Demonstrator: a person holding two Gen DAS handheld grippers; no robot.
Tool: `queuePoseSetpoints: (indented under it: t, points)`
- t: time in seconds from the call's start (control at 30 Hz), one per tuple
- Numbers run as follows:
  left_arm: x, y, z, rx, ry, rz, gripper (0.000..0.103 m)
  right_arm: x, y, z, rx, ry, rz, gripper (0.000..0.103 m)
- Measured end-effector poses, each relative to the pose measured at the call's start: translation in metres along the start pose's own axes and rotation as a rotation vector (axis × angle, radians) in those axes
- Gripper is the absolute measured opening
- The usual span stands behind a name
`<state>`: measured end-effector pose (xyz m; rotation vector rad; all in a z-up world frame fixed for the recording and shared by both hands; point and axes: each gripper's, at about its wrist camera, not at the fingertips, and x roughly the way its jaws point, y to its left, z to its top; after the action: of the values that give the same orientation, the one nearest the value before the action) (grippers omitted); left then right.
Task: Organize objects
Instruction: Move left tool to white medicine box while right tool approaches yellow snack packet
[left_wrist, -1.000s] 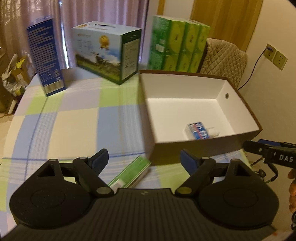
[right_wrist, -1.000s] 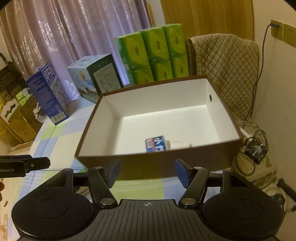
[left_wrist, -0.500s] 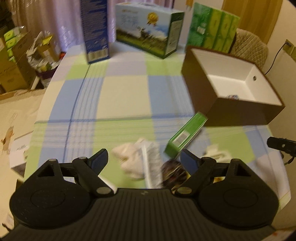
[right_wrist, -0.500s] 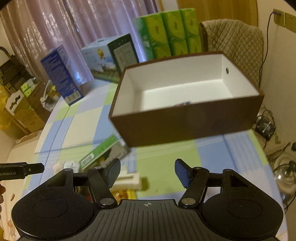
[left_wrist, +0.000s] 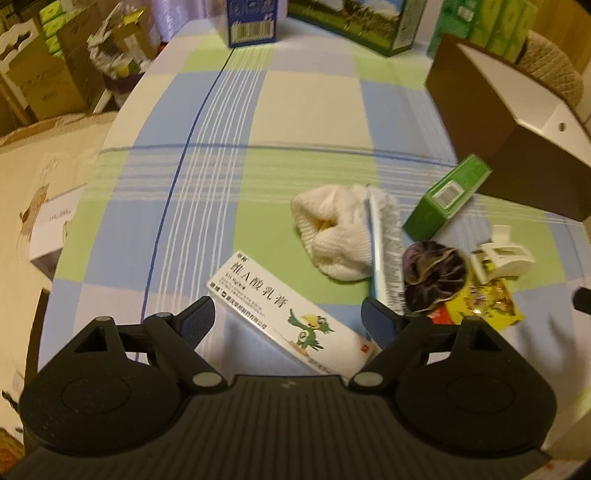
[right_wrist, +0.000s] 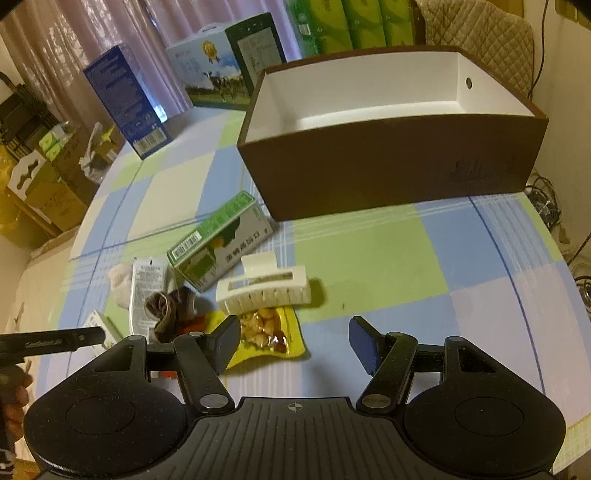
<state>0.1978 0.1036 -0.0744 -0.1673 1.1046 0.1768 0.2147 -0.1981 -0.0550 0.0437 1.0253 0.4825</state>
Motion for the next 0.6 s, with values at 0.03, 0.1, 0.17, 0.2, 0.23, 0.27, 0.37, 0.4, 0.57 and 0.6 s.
queuePoseSetpoints:
  t: [0.03,0.1,0.17,0.2,0.23,0.27,0.37,0.4,0.57,0.6]
  points:
    - [0.006,0.000,0.000,-0.004,0.008,0.005,0.085,0.000,0.000,-0.001,-0.001,0.001,0.001,0.062]
    - [0.019,0.000,0.000,-0.017,0.034,0.026,0.085,0.000,0.000,-0.002,-0.003,0.004,0.001,0.062]
    - [0.028,0.001,0.000,-0.035,0.048,0.037,0.085,0.000,-0.001,-0.004,-0.010,0.001,0.004,0.062]
    - [0.032,0.002,0.000,-0.046,0.053,0.036,0.085,0.000,-0.002,-0.004,-0.014,-0.001,0.006,0.062]
    - [0.034,0.003,0.000,-0.055,0.054,0.035,0.085,0.001,-0.002,-0.005,-0.019,0.000,0.009,0.062]
    - [0.036,0.003,0.001,-0.062,0.053,0.034,0.085,0.002,-0.003,-0.005,-0.028,-0.001,0.017,0.062]
    - [0.042,0.003,0.002,-0.067,0.054,0.049,0.085,0.005,0.001,-0.008,-0.089,-0.014,0.037,0.062]
    - [0.044,0.003,0.001,-0.066,0.052,0.058,0.084,0.007,0.004,-0.009,-0.123,-0.018,0.044,0.062]
    - [0.045,0.010,-0.003,-0.057,0.038,0.068,0.066,0.020,0.023,-0.023,-0.392,-0.017,0.073,0.062]
    - [0.044,0.011,-0.004,-0.045,0.032,0.078,0.060,0.023,0.027,-0.028,-0.454,-0.014,0.071,0.062]
